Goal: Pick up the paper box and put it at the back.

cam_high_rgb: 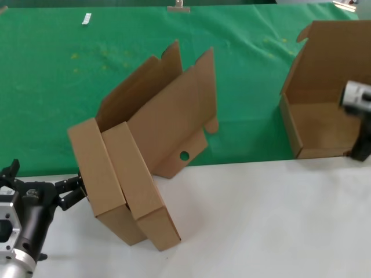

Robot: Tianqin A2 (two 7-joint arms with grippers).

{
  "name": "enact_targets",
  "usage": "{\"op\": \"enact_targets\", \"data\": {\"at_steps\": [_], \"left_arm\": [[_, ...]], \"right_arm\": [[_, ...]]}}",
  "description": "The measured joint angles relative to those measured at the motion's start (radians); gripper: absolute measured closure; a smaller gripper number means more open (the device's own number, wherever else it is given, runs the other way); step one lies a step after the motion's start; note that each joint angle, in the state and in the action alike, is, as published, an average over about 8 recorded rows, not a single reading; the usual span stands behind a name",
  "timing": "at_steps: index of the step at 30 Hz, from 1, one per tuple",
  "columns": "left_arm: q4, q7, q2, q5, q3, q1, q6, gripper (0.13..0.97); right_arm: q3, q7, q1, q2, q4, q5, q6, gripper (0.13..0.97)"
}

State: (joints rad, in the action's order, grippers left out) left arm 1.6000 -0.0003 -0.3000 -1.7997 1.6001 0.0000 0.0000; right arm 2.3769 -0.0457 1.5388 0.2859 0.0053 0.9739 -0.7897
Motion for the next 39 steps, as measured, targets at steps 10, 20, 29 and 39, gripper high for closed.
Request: {"op": "enact_targets", "data": {"at_steps": [10, 20, 29, 39], "left_arm": [[0.000, 0.000, 0.000, 0.000, 0.000, 0.000, 0.000, 0.132], [0.000, 0.000, 0.000, 0.000, 0.000, 0.000, 0.000, 0.132], [0.000, 0.000, 0.000, 0.000, 0.000, 0.000, 0.000, 0.132], [0.000, 0.000, 0.000, 0.000, 0.000, 0.000, 0.000, 0.132]], "right_arm": [[-0.011, -0.036, 0.197, 0.058, 0.028, 0.033, -0.248, 0.238], [-0.160, 0.056, 0.096, 0.197, 0.367, 0.272, -0.542, 0.143], [-0.541, 0.159, -0.279, 0.225, 0.642, 0.656, -0.440, 0.134], [-0.823, 0.033, -0.583, 0.115, 0.738, 0.937, -0.307, 0.129]]}}
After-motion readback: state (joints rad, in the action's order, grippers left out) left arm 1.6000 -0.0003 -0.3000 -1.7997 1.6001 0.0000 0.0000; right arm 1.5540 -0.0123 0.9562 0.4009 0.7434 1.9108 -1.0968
